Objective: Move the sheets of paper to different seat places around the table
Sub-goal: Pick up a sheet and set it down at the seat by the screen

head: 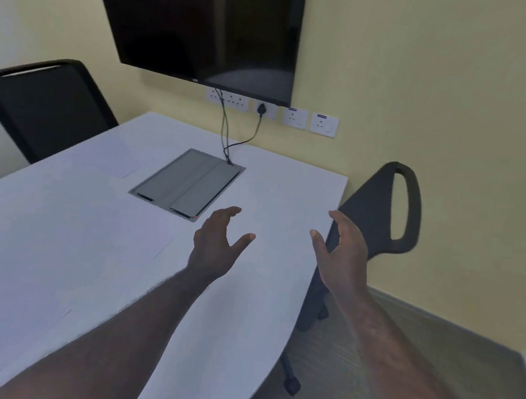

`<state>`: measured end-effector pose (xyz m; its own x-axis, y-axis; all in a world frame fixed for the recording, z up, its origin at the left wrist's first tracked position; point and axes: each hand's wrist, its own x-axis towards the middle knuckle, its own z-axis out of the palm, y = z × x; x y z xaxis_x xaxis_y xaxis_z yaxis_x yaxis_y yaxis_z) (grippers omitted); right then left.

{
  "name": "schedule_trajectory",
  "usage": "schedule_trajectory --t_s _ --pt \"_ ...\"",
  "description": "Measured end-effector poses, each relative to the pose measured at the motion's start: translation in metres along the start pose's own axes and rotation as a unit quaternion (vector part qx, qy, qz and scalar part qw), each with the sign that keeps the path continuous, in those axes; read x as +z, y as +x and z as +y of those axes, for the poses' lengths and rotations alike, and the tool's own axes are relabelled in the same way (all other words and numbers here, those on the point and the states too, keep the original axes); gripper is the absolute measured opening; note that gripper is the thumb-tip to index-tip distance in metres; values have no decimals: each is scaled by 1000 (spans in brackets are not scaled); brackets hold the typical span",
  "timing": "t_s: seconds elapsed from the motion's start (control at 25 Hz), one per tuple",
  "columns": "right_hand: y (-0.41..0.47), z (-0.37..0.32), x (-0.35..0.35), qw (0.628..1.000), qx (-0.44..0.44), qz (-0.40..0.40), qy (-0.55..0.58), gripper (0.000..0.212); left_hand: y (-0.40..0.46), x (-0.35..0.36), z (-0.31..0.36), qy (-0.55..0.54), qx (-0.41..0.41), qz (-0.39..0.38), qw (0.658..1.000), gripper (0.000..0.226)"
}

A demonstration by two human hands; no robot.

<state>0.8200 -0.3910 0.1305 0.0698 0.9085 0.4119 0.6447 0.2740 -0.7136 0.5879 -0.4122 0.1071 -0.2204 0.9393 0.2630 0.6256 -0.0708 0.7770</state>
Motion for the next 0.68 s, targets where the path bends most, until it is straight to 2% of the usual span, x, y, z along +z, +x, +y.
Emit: schedule_trajectory --t_s 0.32,0.68 --pt "64 -20 102 994 -37 -96 35 47 51 -38 -60 -3 -62 87 994 53" --pt "98 -75 197 983 -100 -150 27 47 62 -98 -121 24 -139 156 978 56"
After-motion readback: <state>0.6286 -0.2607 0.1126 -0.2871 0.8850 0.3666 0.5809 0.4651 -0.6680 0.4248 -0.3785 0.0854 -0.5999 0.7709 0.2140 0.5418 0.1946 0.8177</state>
